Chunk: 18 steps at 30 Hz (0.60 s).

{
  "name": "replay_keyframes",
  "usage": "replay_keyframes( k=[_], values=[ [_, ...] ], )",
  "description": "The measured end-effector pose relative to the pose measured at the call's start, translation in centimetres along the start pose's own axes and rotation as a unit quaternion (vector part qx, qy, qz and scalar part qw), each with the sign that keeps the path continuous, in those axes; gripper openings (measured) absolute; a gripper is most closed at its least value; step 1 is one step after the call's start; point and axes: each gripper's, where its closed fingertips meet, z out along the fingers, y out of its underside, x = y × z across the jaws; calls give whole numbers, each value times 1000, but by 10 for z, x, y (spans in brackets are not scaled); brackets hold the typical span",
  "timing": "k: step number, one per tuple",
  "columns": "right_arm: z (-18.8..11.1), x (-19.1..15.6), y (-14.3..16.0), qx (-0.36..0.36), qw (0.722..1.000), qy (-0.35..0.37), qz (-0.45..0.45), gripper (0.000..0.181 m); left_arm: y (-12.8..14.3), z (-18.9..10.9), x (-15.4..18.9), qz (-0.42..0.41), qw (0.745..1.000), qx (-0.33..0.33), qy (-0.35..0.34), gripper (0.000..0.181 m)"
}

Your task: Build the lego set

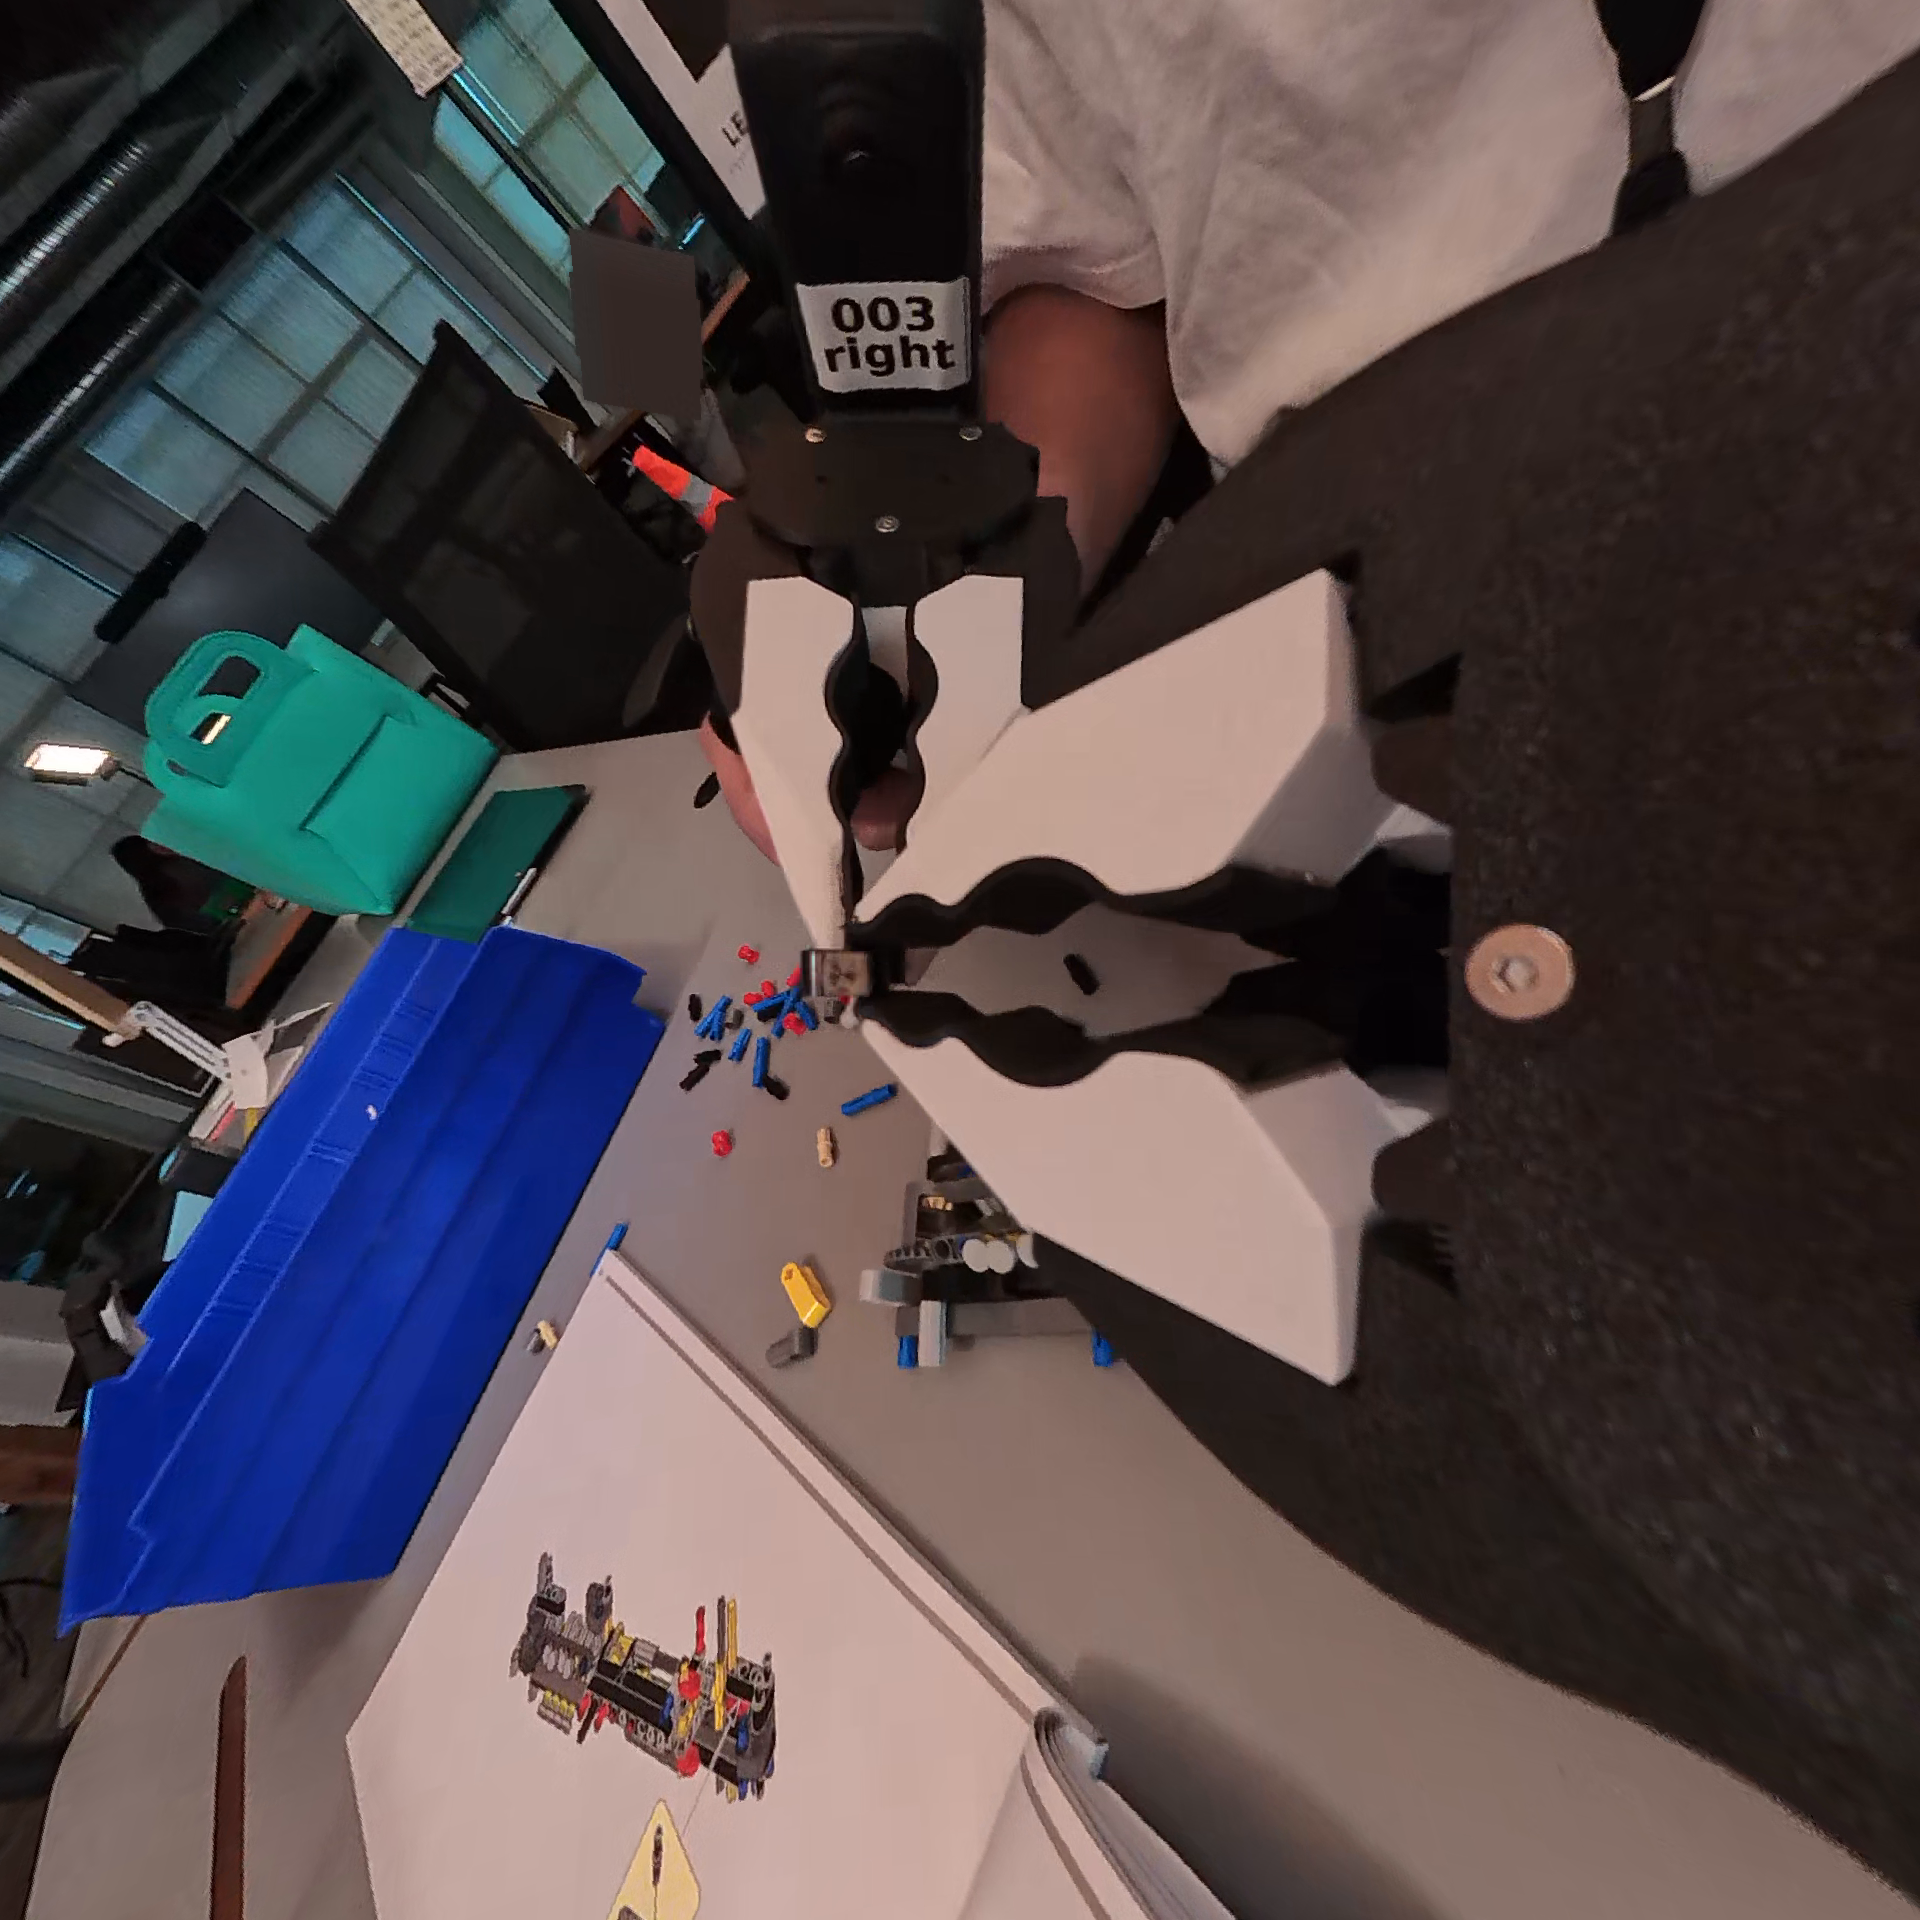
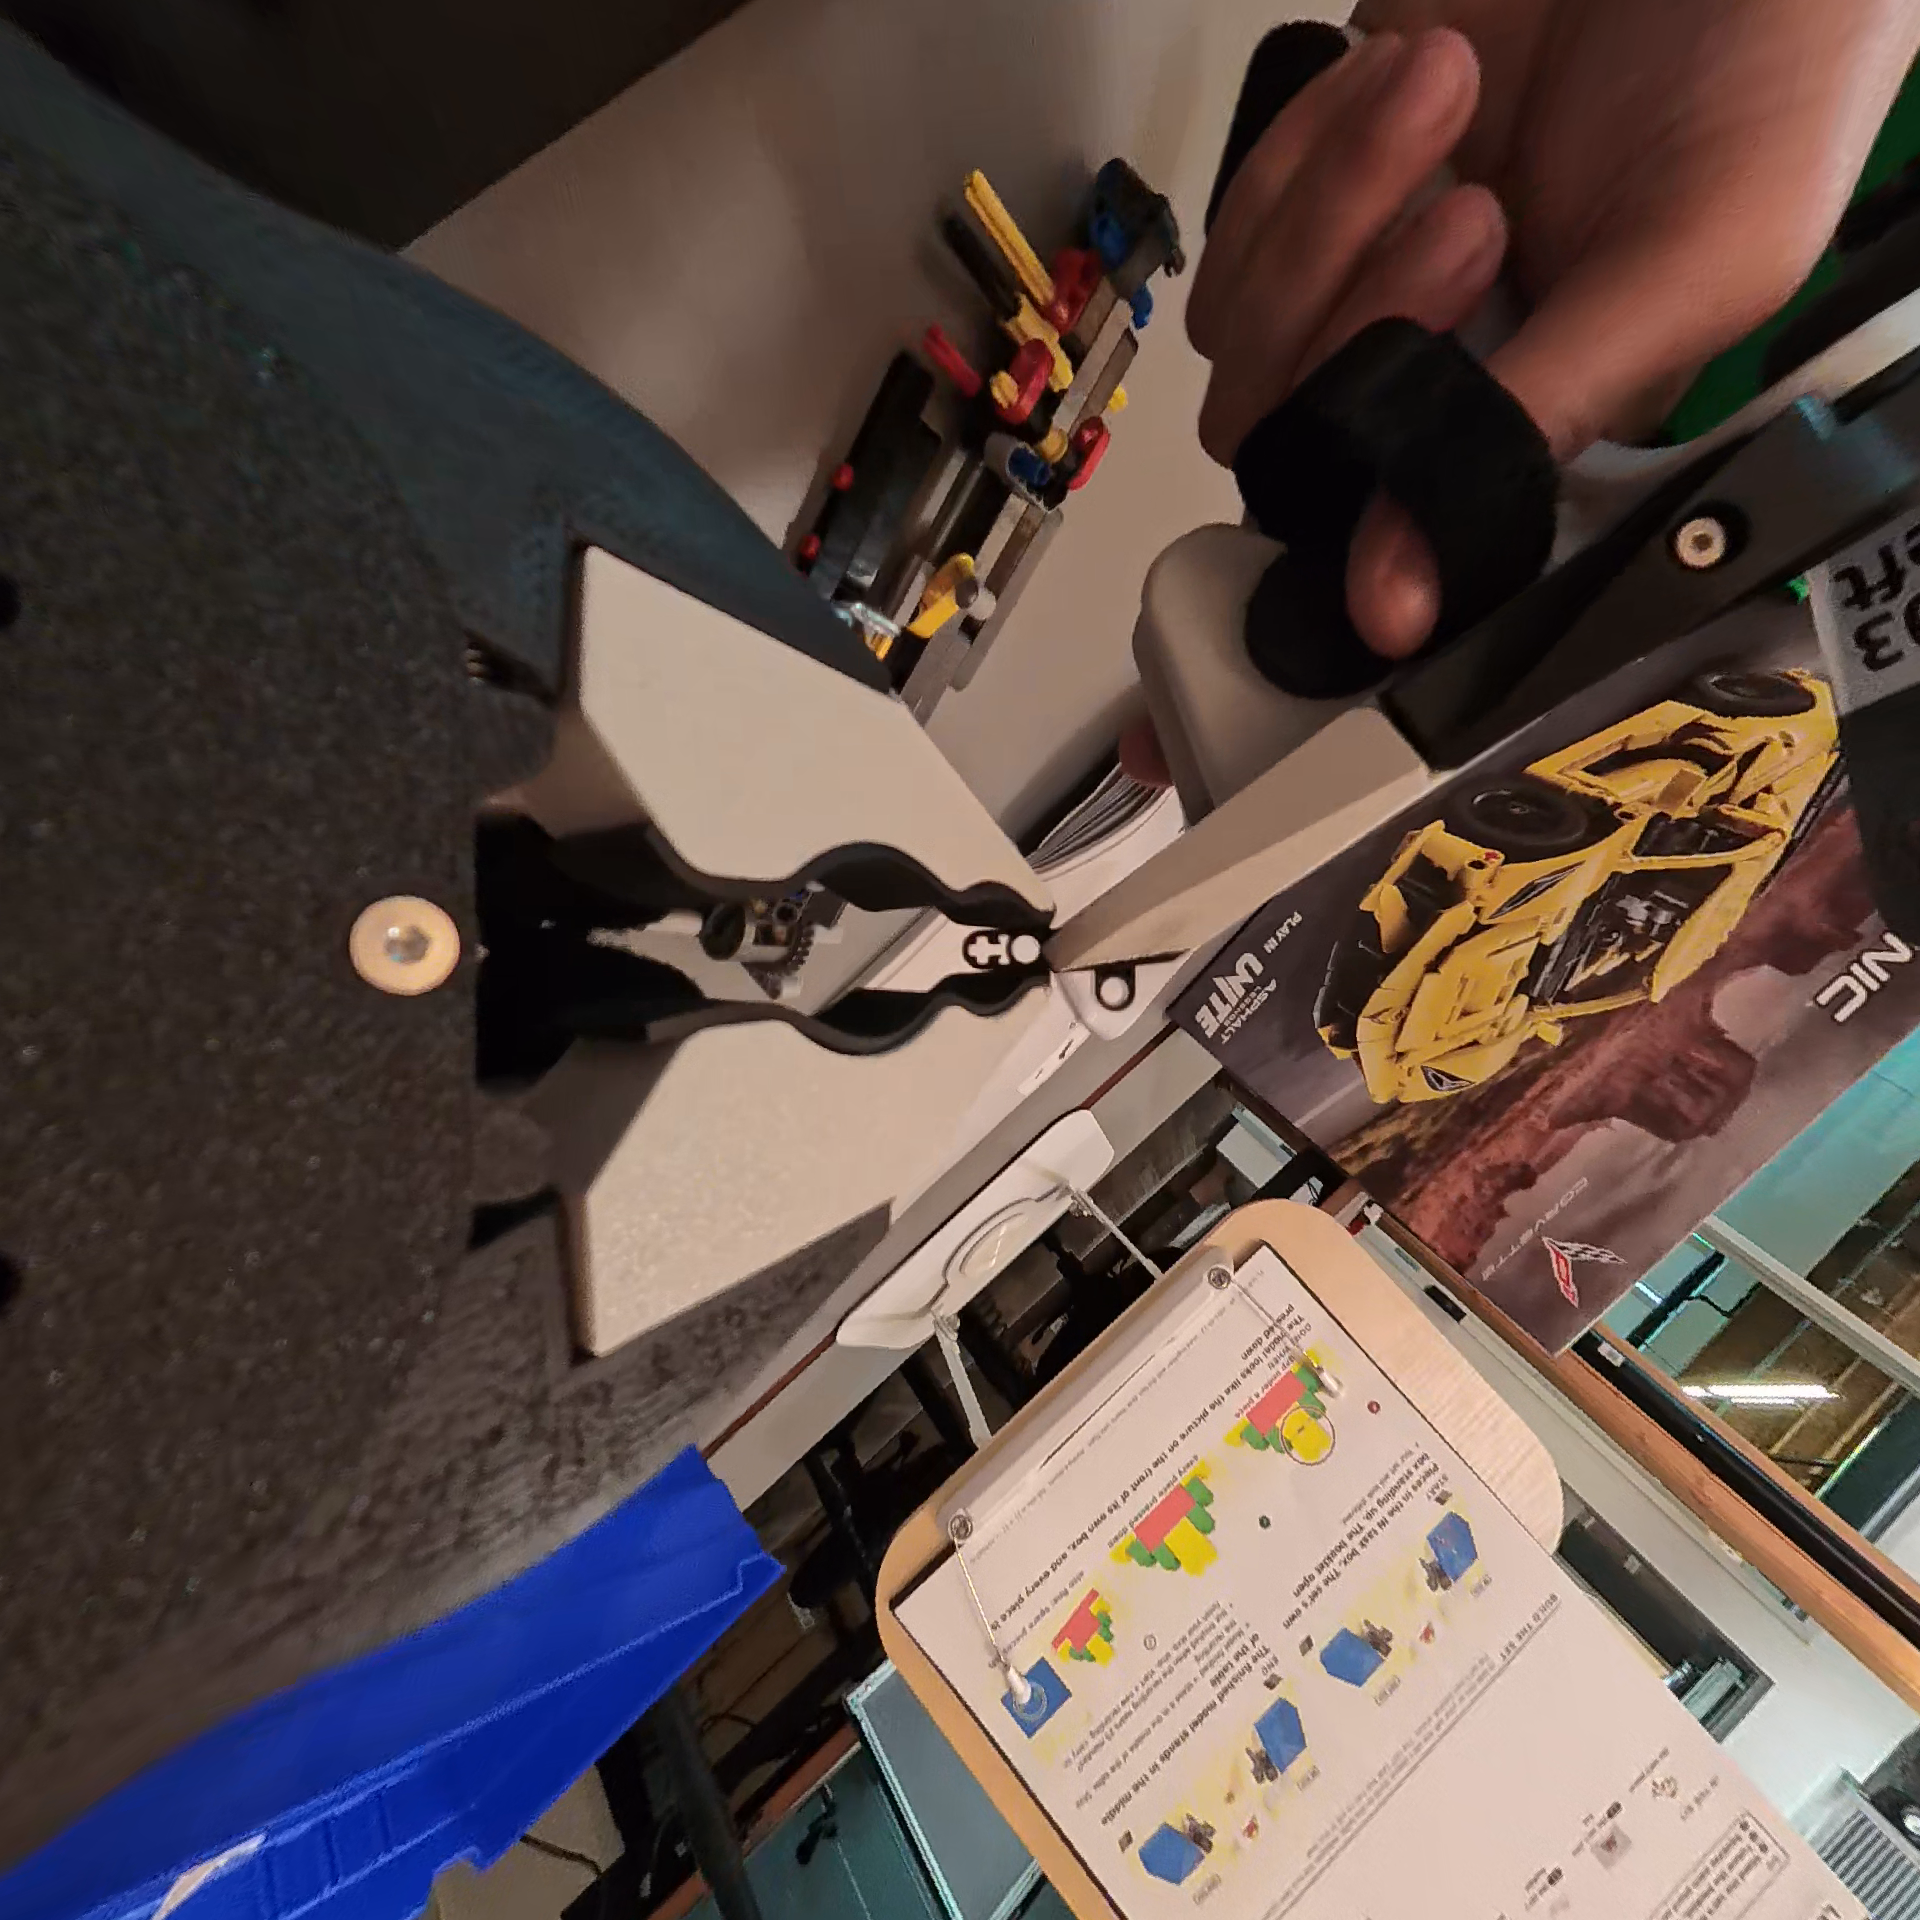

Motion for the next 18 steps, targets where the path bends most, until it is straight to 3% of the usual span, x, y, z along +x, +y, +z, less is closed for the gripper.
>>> replay_keyframes(
  k=[5, 7, 9, 14, 18],
  values=[
    [-8, 2, -7, 41, 994, -34, 94, 14, -11, -8, 9, -25, 998, 32, 45, 7],
    [-9, 3, -5, 46, 987, -69, 139, 27, -18, -11, 14, -53, 995, 51, 74, 6],
    [-8, 5, -1, 38, 990, -58, 124, 28, -17, -11, 16, -91, 990, 52, 98, 7],
    [-12, 3, -5, 50, 997, -30, 56, 7, -7, -5, 17, -131, 984, 29, 120, 7],
    [-13, -7, -1, 49, 995, -67, 46, 7, 3, -5, 16, -137, 983, -8, 122, 6]
  ],
)
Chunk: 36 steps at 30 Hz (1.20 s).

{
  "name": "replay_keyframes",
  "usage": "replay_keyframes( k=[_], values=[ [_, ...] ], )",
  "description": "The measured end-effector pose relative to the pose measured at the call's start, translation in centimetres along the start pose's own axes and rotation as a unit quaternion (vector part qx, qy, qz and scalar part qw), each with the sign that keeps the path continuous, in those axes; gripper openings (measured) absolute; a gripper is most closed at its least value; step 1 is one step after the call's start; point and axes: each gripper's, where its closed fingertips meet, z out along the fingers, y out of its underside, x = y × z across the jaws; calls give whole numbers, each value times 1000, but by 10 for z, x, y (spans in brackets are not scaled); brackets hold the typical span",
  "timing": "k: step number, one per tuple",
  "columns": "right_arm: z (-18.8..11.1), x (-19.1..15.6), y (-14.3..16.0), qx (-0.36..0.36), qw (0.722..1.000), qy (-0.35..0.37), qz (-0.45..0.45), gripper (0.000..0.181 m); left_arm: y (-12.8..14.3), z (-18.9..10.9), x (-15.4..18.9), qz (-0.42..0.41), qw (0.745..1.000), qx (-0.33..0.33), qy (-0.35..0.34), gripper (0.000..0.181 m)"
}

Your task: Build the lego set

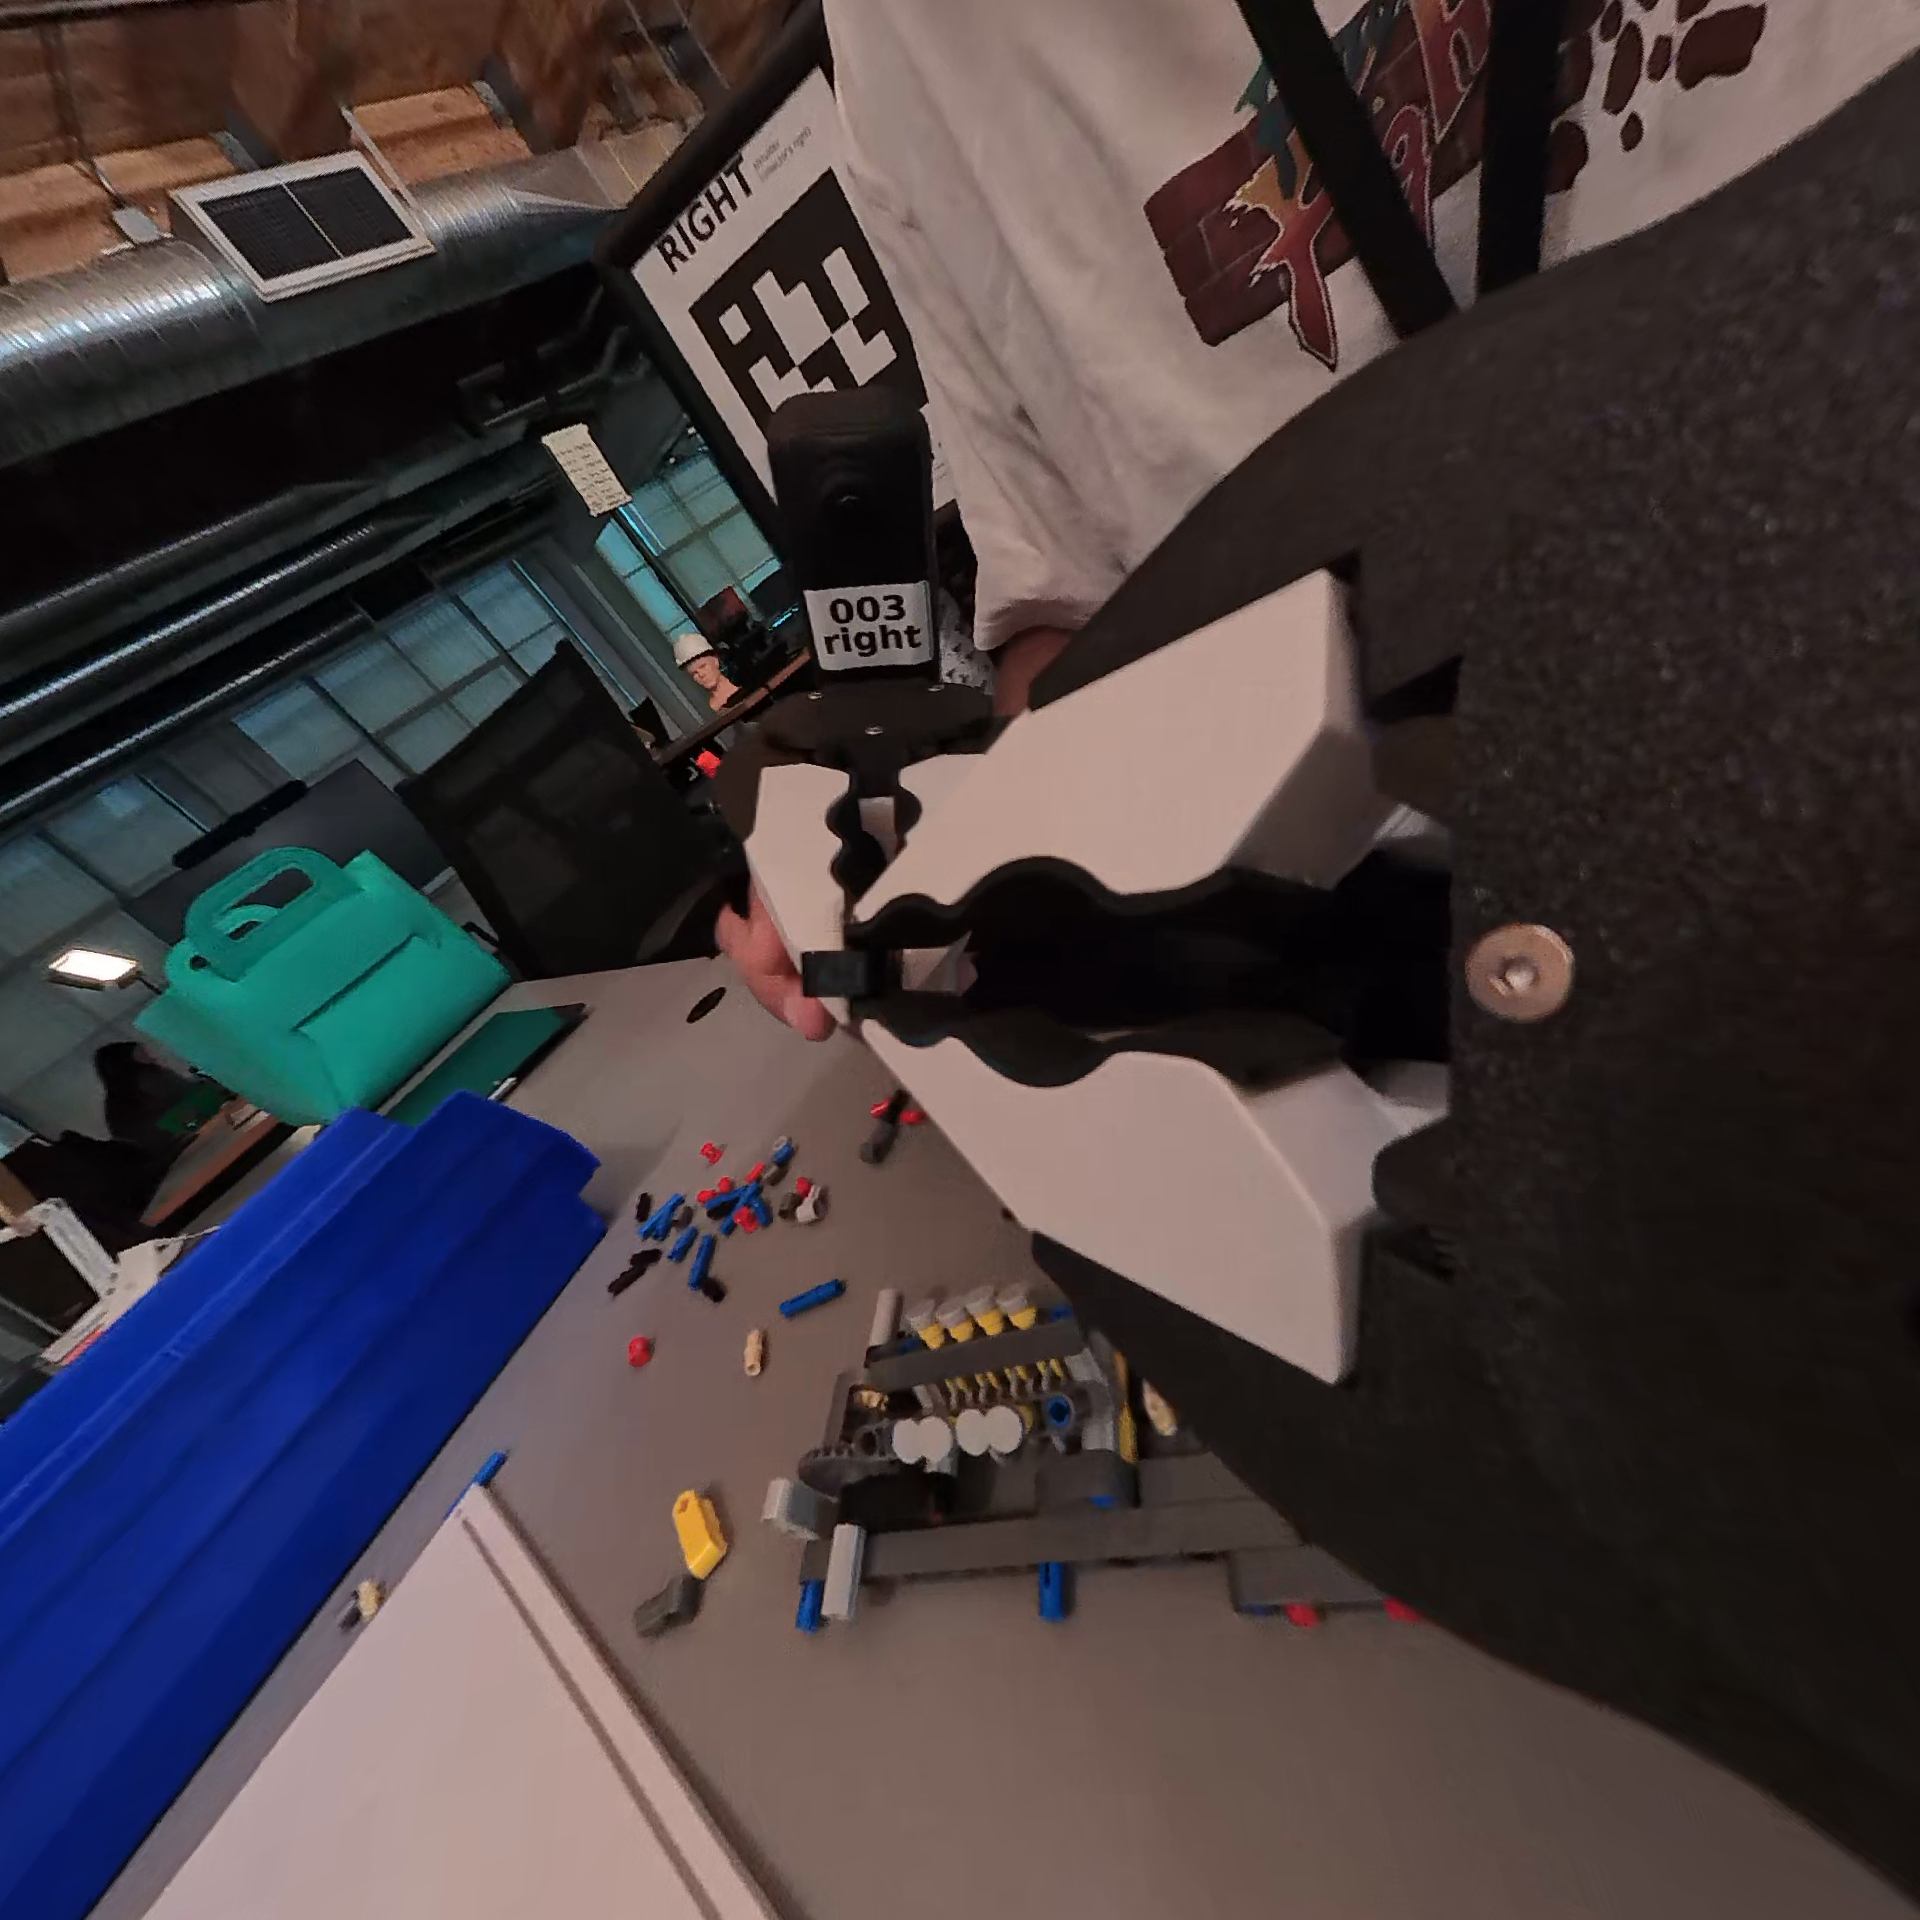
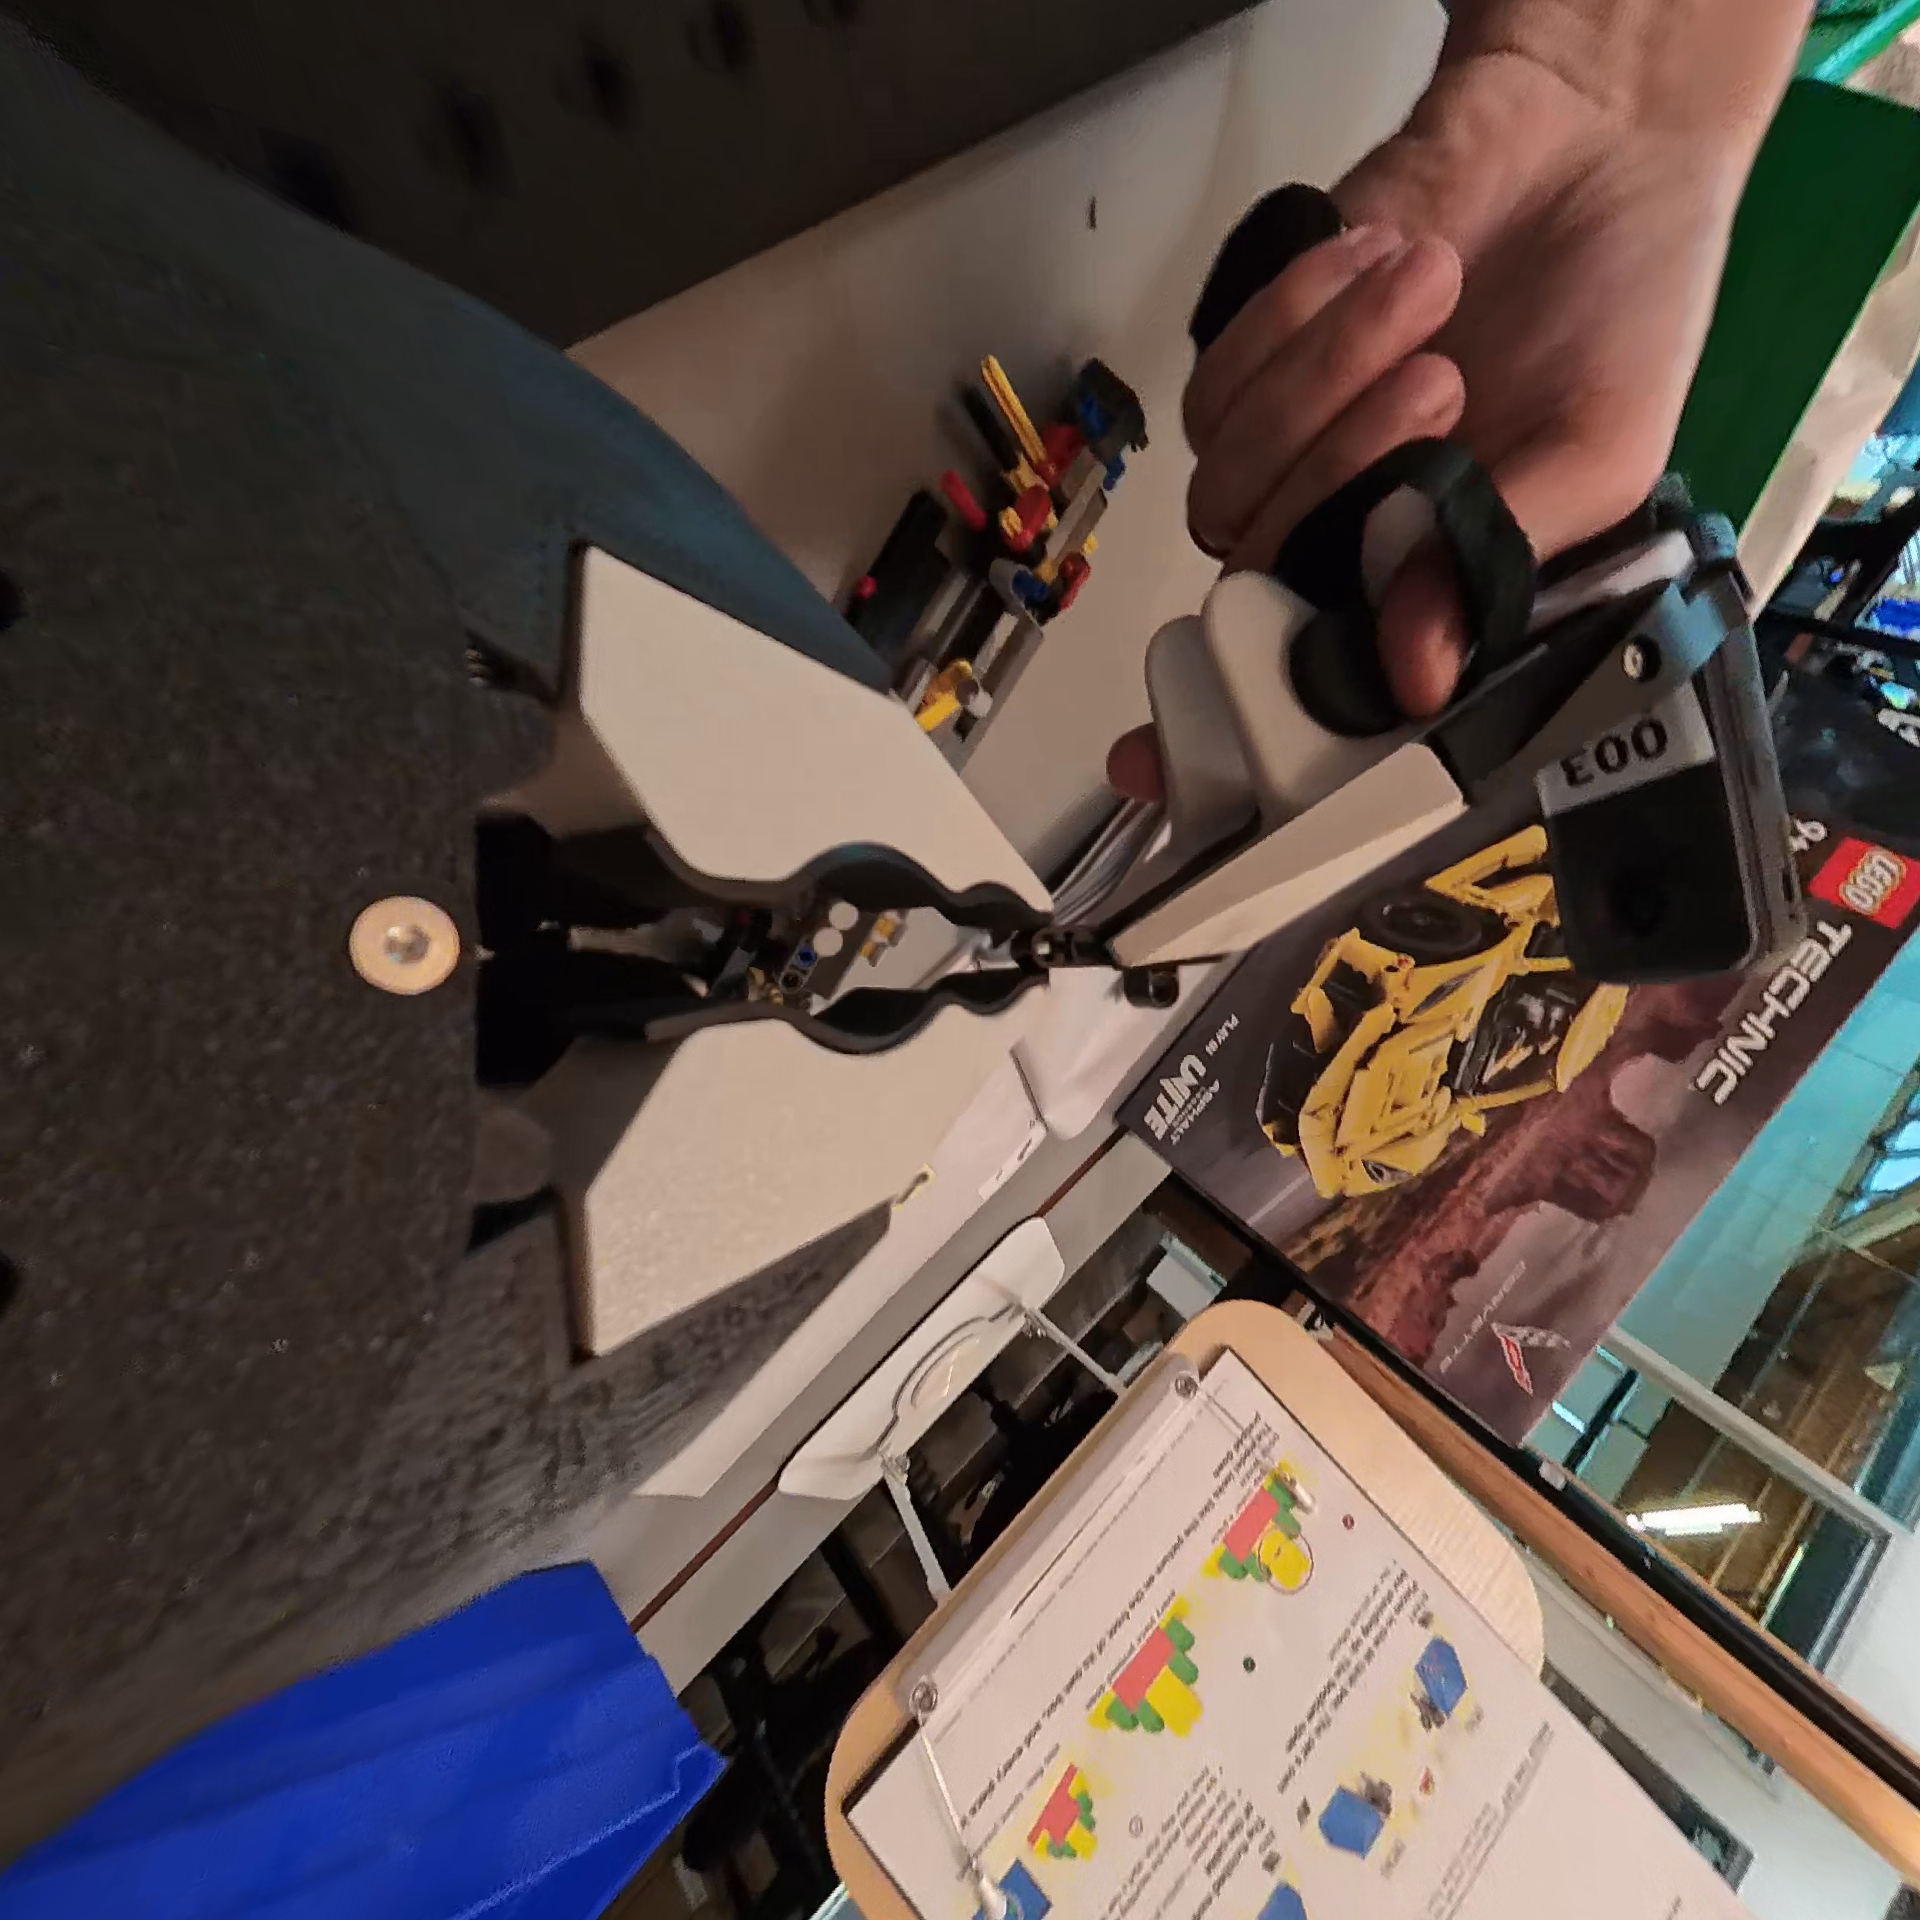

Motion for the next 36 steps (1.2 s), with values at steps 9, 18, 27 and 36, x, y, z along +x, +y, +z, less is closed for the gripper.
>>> replay_keyframes(
  k=[9, 18, 27, 36],
  values=[
    [-1, 8, 0, -6, 999, 6, 37, 7, -9, 1, -1, 57, 998, 22, -35, 8],
    [2, 6, 1, -8, 999, 4, 46, 6, -6, 7, -2, 36, 999, 27, -27, 7],
    [4, -4, 3, -8, 996, -37, 80, 8, -5, 7, -4, 37, 999, 23, -27, 7],
    [-6, 4, -7, 52, 946, -152, 283, 25, -4, 1, 1, 92, 995, 2, -45, 6]
  ],
)
